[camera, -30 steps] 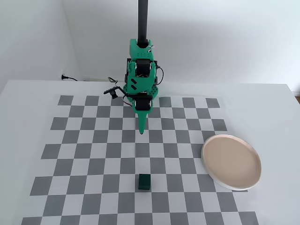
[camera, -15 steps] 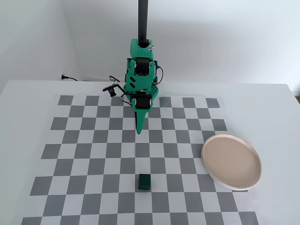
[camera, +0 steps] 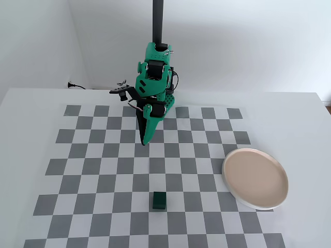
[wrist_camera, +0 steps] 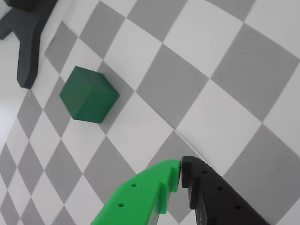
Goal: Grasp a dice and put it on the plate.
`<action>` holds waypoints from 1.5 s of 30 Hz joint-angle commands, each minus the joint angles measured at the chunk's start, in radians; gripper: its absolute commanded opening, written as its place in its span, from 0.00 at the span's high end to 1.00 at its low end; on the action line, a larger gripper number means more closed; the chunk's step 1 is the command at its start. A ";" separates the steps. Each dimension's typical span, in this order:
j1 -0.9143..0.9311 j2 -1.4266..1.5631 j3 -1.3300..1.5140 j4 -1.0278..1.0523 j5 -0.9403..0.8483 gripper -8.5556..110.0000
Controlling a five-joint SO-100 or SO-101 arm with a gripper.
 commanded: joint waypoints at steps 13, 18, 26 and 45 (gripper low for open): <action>-0.020 0.008 -0.052 -0.163 -0.617 0.96; -0.043 0.008 -0.052 -0.156 -0.815 0.96; -0.120 0.011 -0.048 -0.163 -0.985 0.96; -0.229 0.011 -0.064 -0.101 -0.828 0.64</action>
